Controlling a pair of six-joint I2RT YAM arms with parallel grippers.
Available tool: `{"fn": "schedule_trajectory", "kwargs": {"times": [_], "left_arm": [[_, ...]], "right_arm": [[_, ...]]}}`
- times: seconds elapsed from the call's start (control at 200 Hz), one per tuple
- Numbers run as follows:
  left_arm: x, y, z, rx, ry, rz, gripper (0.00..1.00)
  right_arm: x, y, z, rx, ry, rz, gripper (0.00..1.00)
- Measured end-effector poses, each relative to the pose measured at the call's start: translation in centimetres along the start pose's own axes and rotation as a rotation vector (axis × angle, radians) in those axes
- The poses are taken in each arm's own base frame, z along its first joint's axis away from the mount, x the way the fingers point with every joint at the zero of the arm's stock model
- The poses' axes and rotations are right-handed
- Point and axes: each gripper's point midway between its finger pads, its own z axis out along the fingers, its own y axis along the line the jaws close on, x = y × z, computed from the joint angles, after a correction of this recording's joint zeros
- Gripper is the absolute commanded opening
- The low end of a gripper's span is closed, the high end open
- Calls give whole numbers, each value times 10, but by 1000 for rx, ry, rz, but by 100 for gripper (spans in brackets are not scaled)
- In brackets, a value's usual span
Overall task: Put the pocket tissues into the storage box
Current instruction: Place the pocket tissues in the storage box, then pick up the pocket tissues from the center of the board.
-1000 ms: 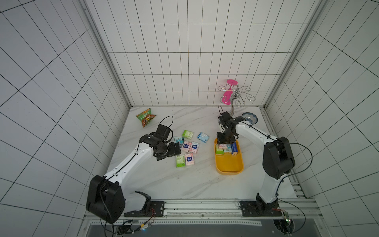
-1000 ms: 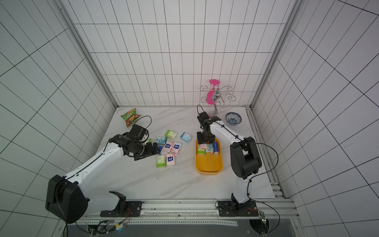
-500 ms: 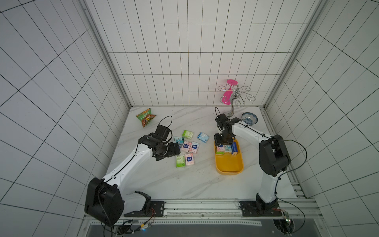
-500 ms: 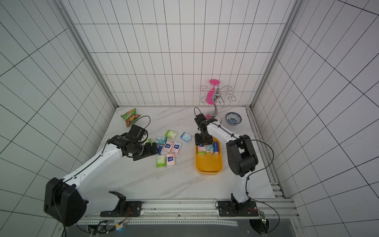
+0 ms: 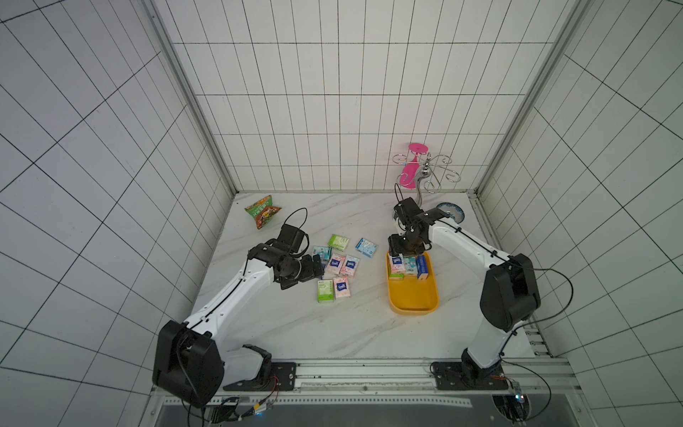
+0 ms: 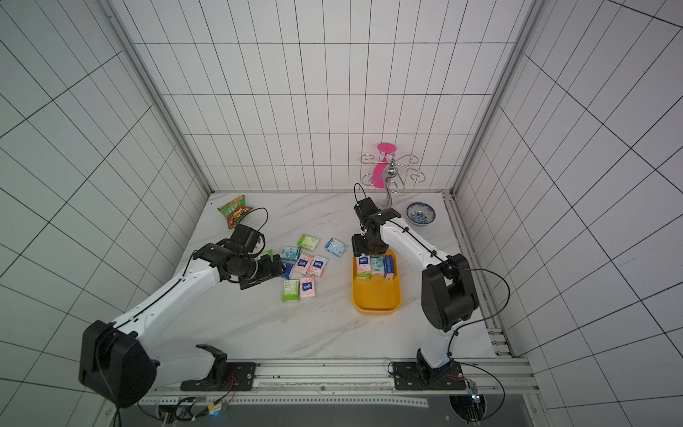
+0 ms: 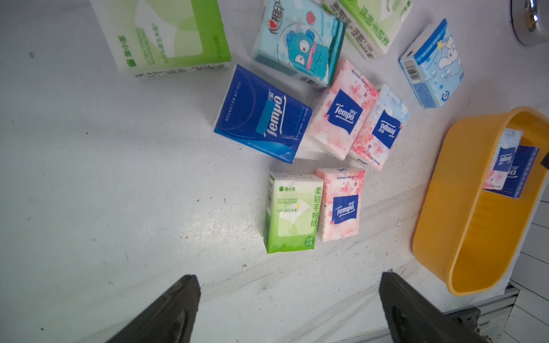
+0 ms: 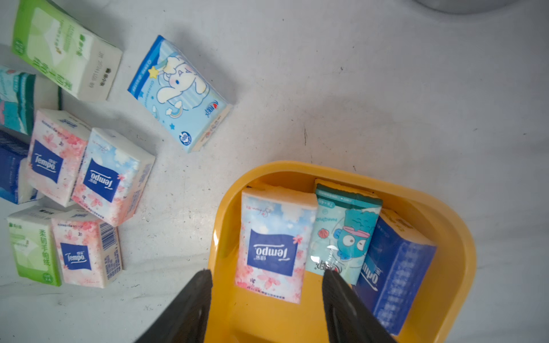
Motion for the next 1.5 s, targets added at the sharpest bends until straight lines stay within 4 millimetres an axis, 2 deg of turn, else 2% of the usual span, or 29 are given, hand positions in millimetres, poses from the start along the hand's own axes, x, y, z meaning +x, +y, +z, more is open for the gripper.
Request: {"fn": "schedule_trajectory", "kwargs": {"times": [0.145, 0.285, 0.435, 0.45, 0.465, 0.49, 0.969, 1.084, 1.274, 1.499], "left_arm": [[-6, 15, 2, 14, -9, -94, 98], [-9, 28, -4, 31, -24, -158, 98], [-14, 32, -7, 44, -30, -188, 98], [-14, 32, -7, 45, -30, -189, 98], [-14, 32, -7, 46, -30, -190, 98], [-14, 32, -7, 46, -29, -191, 98], [-18, 32, 8, 24, 45, -201, 98], [-16, 33, 9, 22, 56, -202, 98], [-12, 34, 8, 12, 70, -198, 98], [-10, 37, 10, -2, 88, -193, 98]], "right_arm": [[-9, 12, -4, -33, -10, -71, 65], [-20, 24, -4, -73, -17, -133, 72], [-34, 34, 2, -110, -20, -184, 79], [-35, 35, 2, -113, -20, -191, 83], [-36, 36, 4, -117, -18, -196, 91], [-39, 38, 6, -121, -16, -198, 93], [-73, 54, 60, -122, 9, -313, 93], [-82, 58, 73, -112, 7, -339, 98], [-86, 58, 93, -90, 23, -371, 97], [-80, 55, 110, -73, 57, -399, 96]]}}
